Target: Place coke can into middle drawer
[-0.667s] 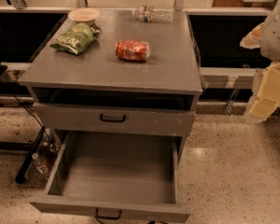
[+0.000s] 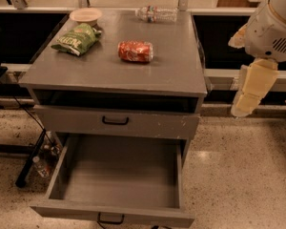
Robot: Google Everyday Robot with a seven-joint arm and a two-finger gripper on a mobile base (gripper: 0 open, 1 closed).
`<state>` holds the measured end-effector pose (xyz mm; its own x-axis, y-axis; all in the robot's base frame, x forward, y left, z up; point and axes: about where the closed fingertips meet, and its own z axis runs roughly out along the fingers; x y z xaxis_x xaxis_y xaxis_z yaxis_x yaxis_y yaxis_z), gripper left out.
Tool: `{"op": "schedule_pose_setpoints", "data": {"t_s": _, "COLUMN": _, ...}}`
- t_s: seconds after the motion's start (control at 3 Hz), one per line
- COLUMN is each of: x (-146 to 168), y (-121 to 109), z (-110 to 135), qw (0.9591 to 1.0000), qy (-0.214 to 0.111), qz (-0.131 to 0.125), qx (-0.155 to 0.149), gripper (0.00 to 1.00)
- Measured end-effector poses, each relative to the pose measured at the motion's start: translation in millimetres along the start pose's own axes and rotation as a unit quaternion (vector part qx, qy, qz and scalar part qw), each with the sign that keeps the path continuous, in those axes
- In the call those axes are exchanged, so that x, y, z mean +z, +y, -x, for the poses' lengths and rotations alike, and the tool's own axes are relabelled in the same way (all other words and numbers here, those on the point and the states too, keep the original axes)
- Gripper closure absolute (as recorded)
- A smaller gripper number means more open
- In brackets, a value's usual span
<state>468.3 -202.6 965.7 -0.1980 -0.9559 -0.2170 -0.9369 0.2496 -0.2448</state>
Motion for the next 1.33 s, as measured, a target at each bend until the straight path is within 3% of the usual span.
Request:
{"op": "schedule_pose_setpoints", "data": {"t_s": 0.33, "x": 27.4, "y": -42.6, "z": 34.0, "qw": 0.9994, "qy": -0.011, "qz": 0.017, "qx": -0.029, "gripper": 0.00}}
{"op": "schedule_pose_setpoints", "data": {"t_s": 0.67, "x": 27.4, "y": -42.6, "z": 34.0, "qw": 0.9994, "qy": -0.011, "qz": 0.017, "qx": -0.029, "gripper": 0.00}}
{"op": "schedule_pose_setpoints", "data": {"t_s": 1.0, "x": 37.4, "y": -57.0, "z": 34.7, "qw": 0.9991, "qy": -0.024, "qz": 0.012, "qx": -0.033, "gripper": 0.00}}
{"op": "schedule_pose_setpoints", "data": {"t_s": 1.33, "x": 55.7, "y": -91.6, "z": 49.6, "qw": 0.9973, "qy": -0.047, "qz": 0.007, "qx": -0.056, "gripper": 0.00}}
